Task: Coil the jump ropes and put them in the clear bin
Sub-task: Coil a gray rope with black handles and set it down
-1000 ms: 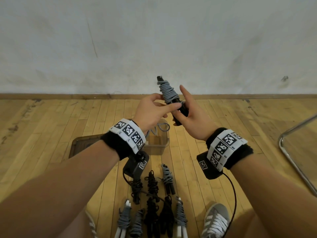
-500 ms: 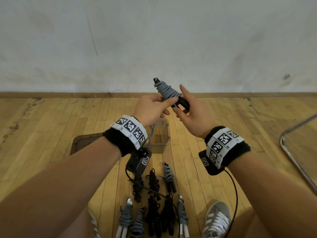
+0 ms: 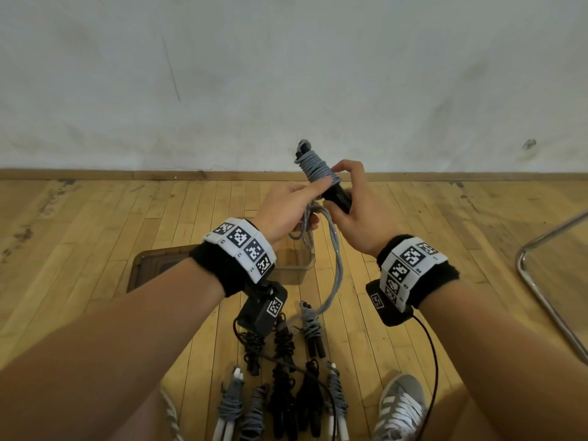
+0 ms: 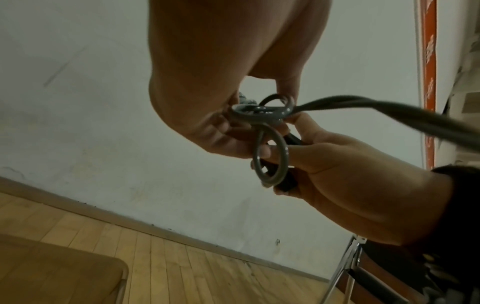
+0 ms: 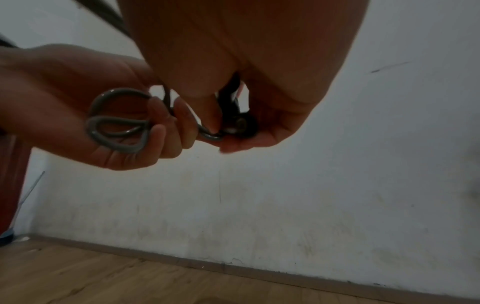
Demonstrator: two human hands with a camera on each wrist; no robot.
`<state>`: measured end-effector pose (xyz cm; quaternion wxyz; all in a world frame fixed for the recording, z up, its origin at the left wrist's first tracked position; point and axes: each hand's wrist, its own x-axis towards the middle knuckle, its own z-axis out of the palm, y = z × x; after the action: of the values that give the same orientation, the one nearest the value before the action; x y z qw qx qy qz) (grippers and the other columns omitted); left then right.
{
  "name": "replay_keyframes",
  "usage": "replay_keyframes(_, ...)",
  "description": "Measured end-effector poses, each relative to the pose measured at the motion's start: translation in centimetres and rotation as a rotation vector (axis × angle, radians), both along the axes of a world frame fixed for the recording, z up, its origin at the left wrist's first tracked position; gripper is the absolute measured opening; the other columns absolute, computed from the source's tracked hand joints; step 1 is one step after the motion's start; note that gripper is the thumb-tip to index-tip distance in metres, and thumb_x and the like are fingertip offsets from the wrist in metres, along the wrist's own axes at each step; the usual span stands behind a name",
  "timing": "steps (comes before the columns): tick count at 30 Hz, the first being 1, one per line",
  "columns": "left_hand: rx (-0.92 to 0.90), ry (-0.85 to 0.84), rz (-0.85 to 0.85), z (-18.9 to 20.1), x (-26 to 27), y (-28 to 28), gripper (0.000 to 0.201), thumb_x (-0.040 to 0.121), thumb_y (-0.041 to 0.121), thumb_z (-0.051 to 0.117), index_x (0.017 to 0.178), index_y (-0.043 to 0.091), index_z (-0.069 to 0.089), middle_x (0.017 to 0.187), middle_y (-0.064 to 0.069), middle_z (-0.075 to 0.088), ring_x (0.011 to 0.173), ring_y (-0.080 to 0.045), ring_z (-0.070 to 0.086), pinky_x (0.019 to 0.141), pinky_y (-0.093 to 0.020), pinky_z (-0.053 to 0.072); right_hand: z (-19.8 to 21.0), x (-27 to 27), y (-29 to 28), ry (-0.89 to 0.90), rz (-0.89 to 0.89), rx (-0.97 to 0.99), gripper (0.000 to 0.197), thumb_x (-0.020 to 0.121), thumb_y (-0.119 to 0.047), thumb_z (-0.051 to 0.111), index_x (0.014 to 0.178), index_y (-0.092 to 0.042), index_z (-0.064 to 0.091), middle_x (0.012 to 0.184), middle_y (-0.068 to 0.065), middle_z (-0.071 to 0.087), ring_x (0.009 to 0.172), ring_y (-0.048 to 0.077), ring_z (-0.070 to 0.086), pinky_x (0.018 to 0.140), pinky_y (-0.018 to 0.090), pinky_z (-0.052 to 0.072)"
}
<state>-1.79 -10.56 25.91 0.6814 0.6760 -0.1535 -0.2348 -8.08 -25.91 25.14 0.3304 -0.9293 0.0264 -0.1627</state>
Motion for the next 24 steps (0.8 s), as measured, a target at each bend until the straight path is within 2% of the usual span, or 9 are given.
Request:
replay_keyframes(2, 0.009, -0.018, 0.031, -0.3, 0.1, 0.0, 0.052, 0.092, 0.047, 0.072, 0.103, -0.004, 0.074, 0.064, -0.002, 0.060, 0.052, -0.016, 0.057, 0.056, -0.031, 0.050, -0.2, -0.1, 0.6, -0.008, 0.062, 0.028, 0.050, 0.098, -0.015, 0.057, 0.136, -0.030, 0.029, 0.081, 0.000, 0.061, 0.057, 0.018, 0.060, 0.054, 0.043, 0.055)
replay_keyframes(5, 0.032, -0.043, 0.081, -0.7, 0.5, 0.0, 0.057, 0.089, 0.054, 0.073, 0.102, -0.001, 0.076, 0.068, -0.006, 0.060, 0.054, -0.017, 0.056, 0.065, -0.040, 0.046, 0.1, -0.4, 1.3, 0.043, 0.150, 0.201, 0.046, 0.101, -0.013, 0.050, 0.139, -0.026, 0.029, 0.090, 0.004, 0.059, 0.064, 0.016, 0.059, 0.063, 0.030, 0.053)
replay_keyframes(7, 0.003, -0.016, 0.073, -0.6, 0.7, 0.2, 0.050, 0.091, 0.054, 0.071, 0.102, 0.006, 0.078, 0.074, -0.005, 0.063, 0.058, -0.016, 0.056, 0.065, -0.040, 0.046, 0.5, -0.4, 1.4, 0.065, 0.150, 0.371, 0.043, 0.106, -0.017, 0.046, 0.143, -0.029, 0.028, 0.100, 0.010, 0.065, 0.078, 0.026, 0.067, 0.073, 0.034, 0.060)
replay_keyframes(10, -0.035, 0.016, 0.036, -0.1, 0.8, 0.3, 0.041, 0.094, 0.050, 0.068, 0.103, 0.012, 0.078, 0.076, -0.001, 0.067, 0.062, -0.014, 0.056, 0.062, -0.030, 0.048, 0.6, -0.2, 1.1, 0.124, 0.127, 0.523, 0.049, 0.107, -0.028, 0.048, 0.150, -0.031, 0.024, 0.102, 0.013, 0.074, 0.085, 0.025, 0.075, 0.077, 0.040, 0.063)
replay_keyframes(13, -0.013, 0.001, 0.059, 0.0, 0.6, 0.3, 0.041, 0.094, 0.051, 0.067, 0.109, 0.014, 0.076, 0.079, 0.000, 0.070, 0.058, -0.009, 0.056, 0.061, -0.026, 0.051, 0.7, -0.2, 0.7, 0.070, 0.118, 0.450, 0.054, 0.104, -0.035, 0.054, 0.151, -0.031, 0.029, 0.098, 0.010, 0.075, 0.083, 0.022, 0.074, 0.080, 0.044, 0.062)
replay_keyframes(16, 0.026, 0.021, 0.089, 0.0, 0.7, 0.4, 0.049, 0.090, 0.054, 0.071, 0.116, 0.013, 0.072, 0.077, 0.002, 0.073, 0.057, -0.006, 0.060, 0.064, -0.027, 0.054, 1.3, -0.5, 0.3, -0.012, 0.088, 0.379, 0.059, 0.102, -0.022, 0.058, 0.153, -0.025, 0.029, 0.093, 0.006, 0.070, 0.073, 0.005, 0.065, 0.071, 0.020, 0.052)
replay_keyframes(18, 0.017, 0.057, 0.057, 0.1, 0.9, 0.5, 0.047, 0.090, 0.049, 0.072, 0.115, 0.009, 0.072, 0.074, 0.003, 0.072, 0.059, -0.007, 0.061, 0.062, -0.025, 0.054, 1.4, -0.5, 0.3, -0.032, 0.048, 0.330, 0.062, 0.101, -0.023, 0.060, 0.155, -0.024, 0.030, 0.108, 0.002, 0.069, 0.088, 0.001, 0.066, 0.081, 0.020, 0.051)
replay_keyframes(21, 0.027, 0.057, 0.000, 0.2, 0.9, 0.7, 0.039, 0.088, 0.039, 0.078, 0.111, 0.008, 0.074, 0.075, 0.002, 0.069, 0.063, -0.010, 0.060, 0.061, -0.024, 0.053, 1.2, -0.5, 0.3, -0.050, -0.014, 0.311, 0.065, 0.100, -0.026, 0.063, 0.156, -0.021, 0.032, 0.133, 0.002, 0.063, 0.119, 0.011, 0.062, 0.100, 0.025, 0.049)
replay_keyframes(24, 0.077, 0.052, -0.054, 0.1, 0.7, 0.7, 0.026, 0.088, 0.022, 0.079, 0.109, 0.007, 0.075, 0.076, 0.002, 0.070, 0.070, -0.011, 0.065, 0.068, -0.023, 0.057, 1.3, -0.3, -0.2, -0.072, -0.083, 0.308, 0.064, 0.099, -0.024, 0.064, 0.156, -0.018, 0.035, 0.137, -0.002, 0.060, 0.123, 0.008, 0.058, 0.094, 0.007, 0.042)
